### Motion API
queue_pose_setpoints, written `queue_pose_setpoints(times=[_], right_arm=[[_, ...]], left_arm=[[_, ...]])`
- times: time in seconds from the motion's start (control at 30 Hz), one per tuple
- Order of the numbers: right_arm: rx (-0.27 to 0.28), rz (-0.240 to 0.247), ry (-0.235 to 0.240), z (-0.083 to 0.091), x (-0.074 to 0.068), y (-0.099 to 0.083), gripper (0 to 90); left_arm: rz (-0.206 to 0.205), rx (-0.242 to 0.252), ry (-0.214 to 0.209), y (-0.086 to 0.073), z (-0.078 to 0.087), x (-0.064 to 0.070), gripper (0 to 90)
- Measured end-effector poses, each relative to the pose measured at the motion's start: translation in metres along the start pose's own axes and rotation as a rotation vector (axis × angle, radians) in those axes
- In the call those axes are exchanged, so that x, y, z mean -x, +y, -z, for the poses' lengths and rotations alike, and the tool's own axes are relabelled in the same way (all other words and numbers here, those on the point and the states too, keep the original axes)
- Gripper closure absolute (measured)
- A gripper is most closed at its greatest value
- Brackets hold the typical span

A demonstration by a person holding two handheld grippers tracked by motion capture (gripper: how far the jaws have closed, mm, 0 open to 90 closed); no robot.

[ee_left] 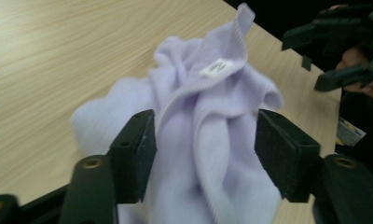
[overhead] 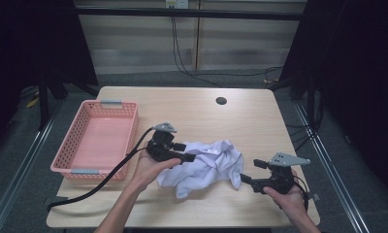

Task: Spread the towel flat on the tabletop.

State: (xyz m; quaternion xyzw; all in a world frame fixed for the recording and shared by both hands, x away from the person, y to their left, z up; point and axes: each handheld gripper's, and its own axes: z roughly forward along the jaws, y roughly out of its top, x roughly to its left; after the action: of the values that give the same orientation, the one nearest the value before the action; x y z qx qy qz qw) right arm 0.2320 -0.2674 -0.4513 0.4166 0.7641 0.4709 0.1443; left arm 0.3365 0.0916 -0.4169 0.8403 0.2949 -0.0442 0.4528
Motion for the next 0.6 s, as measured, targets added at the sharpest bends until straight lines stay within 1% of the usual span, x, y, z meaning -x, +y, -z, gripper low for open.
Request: queue_pose_setpoints(times=[0.03, 0.07, 0.1, 0.13, 0.17, 0.2, 0.23, 0.27, 0.3, 0.33, 0.37, 0.4, 0.43, 0.47, 0.5, 0.53, 0.57, 0.6], right_arm=[[0.000, 0.008, 0.013, -0.001, -0.003, 0.005, 27.9], [0.000, 0.008, 0.013, -0.001, -0.003, 0.005, 27.9], [0.011, 0.031, 0.041, -0.006, -0.012, 0.017, 31.1], [0.020, 0.034, 0.055, -0.009, -0.016, 0.024, 34.3], [0.020, 0.034, 0.055, -0.009, -0.016, 0.024, 34.3], [0.019, 0.036, 0.069, -0.013, -0.021, 0.030, 38.7], [0.017, 0.054, 0.122, -0.026, -0.034, 0.043, 40.6], [0.011, 0.062, 0.135, -0.033, -0.039, 0.046, 42.7], [-0.008, 0.076, 0.155, -0.044, -0.047, 0.050, 43.1], [-0.008, 0.076, 0.155, -0.044, -0.047, 0.050, 43.1], [-0.020, 0.081, 0.170, -0.052, -0.052, 0.052, 43.5], [-0.044, 0.092, 0.187, -0.066, -0.058, 0.054, 45.1], [-0.066, 0.099, 0.187, -0.077, -0.062, 0.056, 44.9], [-0.077, 0.104, 0.184, -0.086, -0.064, 0.056, 43.5], [-0.085, 0.103, 0.178, -0.095, -0.065, 0.056, 41.0], [-0.093, 0.107, 0.176, -0.102, -0.064, 0.055, 38.1], [-0.117, 0.113, 0.175, -0.113, -0.063, 0.051, 31.4], [-0.117, 0.113, 0.175, -0.113, -0.063, 0.051, 31.4]], left_arm=[[-0.003, 0.002, 0.017, -0.006, 0.006, 0.000, 45.7], [-0.010, -0.003, 0.028, -0.013, 0.011, -0.001, 45.7], [-0.003, -0.014, 0.045, -0.025, 0.022, -0.001, 49.9], [-0.003, -0.014, 0.045, -0.025, 0.022, -0.001, 53.6], [-0.008, -0.015, 0.036, -0.031, 0.026, -0.001, 53.6], [-0.008, -0.007, 0.042, -0.038, 0.029, -0.001, 57.8], [0.007, -0.011, 0.053, -0.052, 0.029, -0.004, 59.0], [0.007, -0.011, 0.053, -0.052, 0.029, -0.004, 59.0], [0.023, -0.017, 0.050, -0.064, 0.020, -0.011, 58.2], [0.023, -0.017, 0.050, -0.064, 0.020, -0.011, 54.1], [0.043, -0.016, 0.037, -0.070, 0.012, -0.015, 54.1], [0.046, -0.027, 0.019, -0.072, 0.006, -0.017, 52.1], [0.030, -0.045, 0.023, -0.072, 0.001, -0.016, 52.3], [0.005, -0.044, -0.003, -0.072, -0.001, -0.014, 53.1], [-0.017, -0.044, -0.026, -0.070, -0.002, -0.012, 61.2], [-0.010, -0.046, -0.031, -0.070, -0.005, -0.010, 62.1], [-0.007, -0.059, -0.066, -0.071, -0.013, -0.006, 65.7], [-0.007, -0.059, -0.066, -0.071, -0.013, -0.006, 66.4]])
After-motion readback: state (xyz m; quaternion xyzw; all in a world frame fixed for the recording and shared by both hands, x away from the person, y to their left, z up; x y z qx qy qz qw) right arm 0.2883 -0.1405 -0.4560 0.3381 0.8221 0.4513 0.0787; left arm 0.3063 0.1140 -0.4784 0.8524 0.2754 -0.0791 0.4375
